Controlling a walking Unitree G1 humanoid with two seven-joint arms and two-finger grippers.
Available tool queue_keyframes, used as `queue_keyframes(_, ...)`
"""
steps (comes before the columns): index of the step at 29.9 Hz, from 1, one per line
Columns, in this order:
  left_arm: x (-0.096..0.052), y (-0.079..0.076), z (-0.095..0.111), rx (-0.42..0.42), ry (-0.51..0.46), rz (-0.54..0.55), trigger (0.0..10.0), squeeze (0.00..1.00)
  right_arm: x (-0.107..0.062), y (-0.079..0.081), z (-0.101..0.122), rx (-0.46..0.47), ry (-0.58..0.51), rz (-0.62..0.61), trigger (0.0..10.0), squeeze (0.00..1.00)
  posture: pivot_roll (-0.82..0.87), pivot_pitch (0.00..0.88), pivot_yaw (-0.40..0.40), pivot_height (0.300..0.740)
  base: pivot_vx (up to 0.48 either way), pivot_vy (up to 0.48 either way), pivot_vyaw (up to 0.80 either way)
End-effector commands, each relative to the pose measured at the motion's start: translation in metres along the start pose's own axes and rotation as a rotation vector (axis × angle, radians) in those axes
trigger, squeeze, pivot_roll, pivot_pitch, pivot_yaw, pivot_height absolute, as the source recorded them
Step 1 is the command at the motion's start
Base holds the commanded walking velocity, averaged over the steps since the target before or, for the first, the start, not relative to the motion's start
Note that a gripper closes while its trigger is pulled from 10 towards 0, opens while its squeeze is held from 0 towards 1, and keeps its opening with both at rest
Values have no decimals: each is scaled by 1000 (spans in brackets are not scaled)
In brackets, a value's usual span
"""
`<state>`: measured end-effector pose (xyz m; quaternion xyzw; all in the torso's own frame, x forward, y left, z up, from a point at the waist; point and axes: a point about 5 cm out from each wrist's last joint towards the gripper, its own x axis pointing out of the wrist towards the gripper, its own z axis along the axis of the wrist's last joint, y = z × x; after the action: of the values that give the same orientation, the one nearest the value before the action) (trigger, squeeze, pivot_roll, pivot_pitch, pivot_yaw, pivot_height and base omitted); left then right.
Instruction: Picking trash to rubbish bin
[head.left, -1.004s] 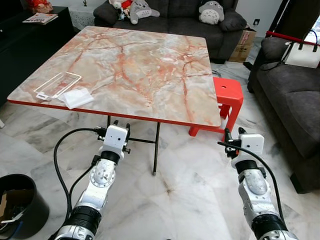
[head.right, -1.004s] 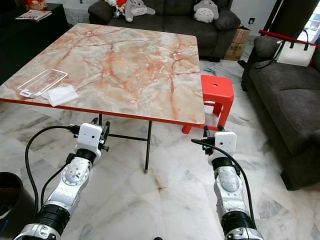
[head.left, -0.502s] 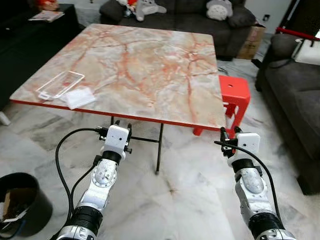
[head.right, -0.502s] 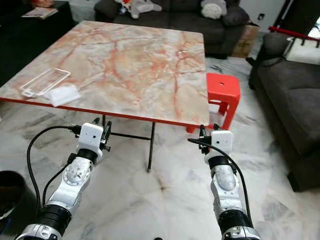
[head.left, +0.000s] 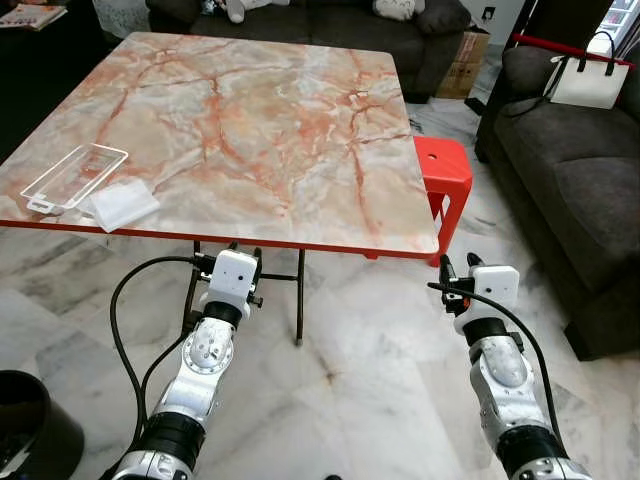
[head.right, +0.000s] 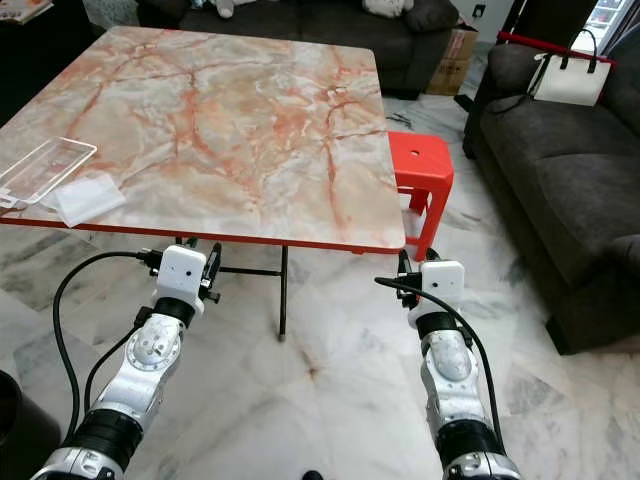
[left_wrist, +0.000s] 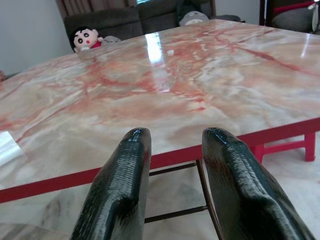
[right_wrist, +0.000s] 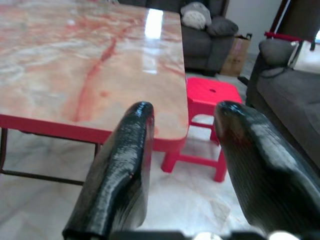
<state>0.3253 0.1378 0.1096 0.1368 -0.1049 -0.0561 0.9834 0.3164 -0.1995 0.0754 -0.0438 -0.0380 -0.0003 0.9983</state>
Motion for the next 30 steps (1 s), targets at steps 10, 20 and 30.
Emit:
queue_keyframes(10, 2, -2, 4, 22, -12, -8, 10000, 0, 4, 0, 6, 4, -24, 2, 10000, 0, 170, 86, -66, 740, 0, -161, 0)
queue_keyframes(20, 1, -3, 3, 1, -10, -3, 10000, 0, 4, 0, 7, 4, -25, 4, 10000, 0, 170, 87, -67, 740, 0, -336, 0)
queue_keyframes(30, 1, -5, 5, -18, -17, -13, 10000, 0, 4, 1, 6, 6, -23, 8, 10000, 0, 169, 87, -66, 740, 0, 0, 0)
